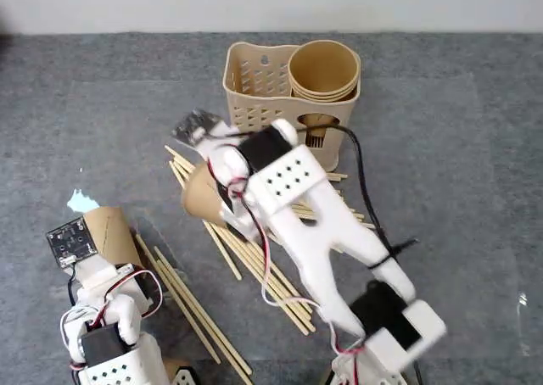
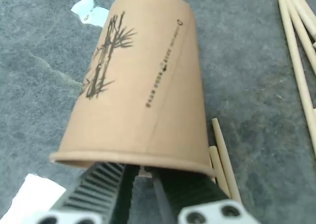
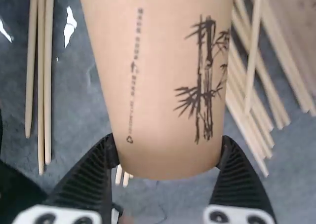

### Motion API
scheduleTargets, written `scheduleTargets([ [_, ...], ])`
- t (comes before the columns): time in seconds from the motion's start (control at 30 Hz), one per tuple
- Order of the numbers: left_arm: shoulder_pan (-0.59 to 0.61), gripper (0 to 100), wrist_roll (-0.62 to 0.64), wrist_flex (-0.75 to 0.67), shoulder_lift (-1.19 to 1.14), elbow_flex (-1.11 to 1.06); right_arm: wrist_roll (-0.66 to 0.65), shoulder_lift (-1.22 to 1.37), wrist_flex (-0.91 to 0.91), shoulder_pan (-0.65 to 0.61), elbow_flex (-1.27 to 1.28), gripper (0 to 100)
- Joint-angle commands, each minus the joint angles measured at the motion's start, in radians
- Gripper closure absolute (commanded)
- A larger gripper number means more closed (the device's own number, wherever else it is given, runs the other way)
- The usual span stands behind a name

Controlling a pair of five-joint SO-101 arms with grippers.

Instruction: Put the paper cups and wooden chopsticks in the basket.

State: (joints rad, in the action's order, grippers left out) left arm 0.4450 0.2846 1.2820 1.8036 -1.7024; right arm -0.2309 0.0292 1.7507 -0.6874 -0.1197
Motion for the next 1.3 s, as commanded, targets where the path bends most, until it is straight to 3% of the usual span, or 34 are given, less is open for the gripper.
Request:
scheduleTargets([
  [0.0,0.008,99,0.000,-0.021,0.018,0.019,-0.009,-0.173,-0.007,0.031,0.146,88.3],
  [0.4,0.008,99,0.000,-0.021,0.018,0.019,-0.101,-0.352,-0.297,0.208,0.637,88.0],
  [0.7,0.008,99,0.000,-0.021,0.018,0.019,-0.094,-0.352,-0.289,0.165,0.621,66.0],
  [1.1,0.008,99,0.000,-0.021,0.018,0.019,-0.015,-0.340,-0.294,0.068,0.562,50.7],
  [1.27,0.008,99,0.000,-0.021,0.018,0.019,0.041,-0.249,-0.377,0.045,0.540,50.0],
])
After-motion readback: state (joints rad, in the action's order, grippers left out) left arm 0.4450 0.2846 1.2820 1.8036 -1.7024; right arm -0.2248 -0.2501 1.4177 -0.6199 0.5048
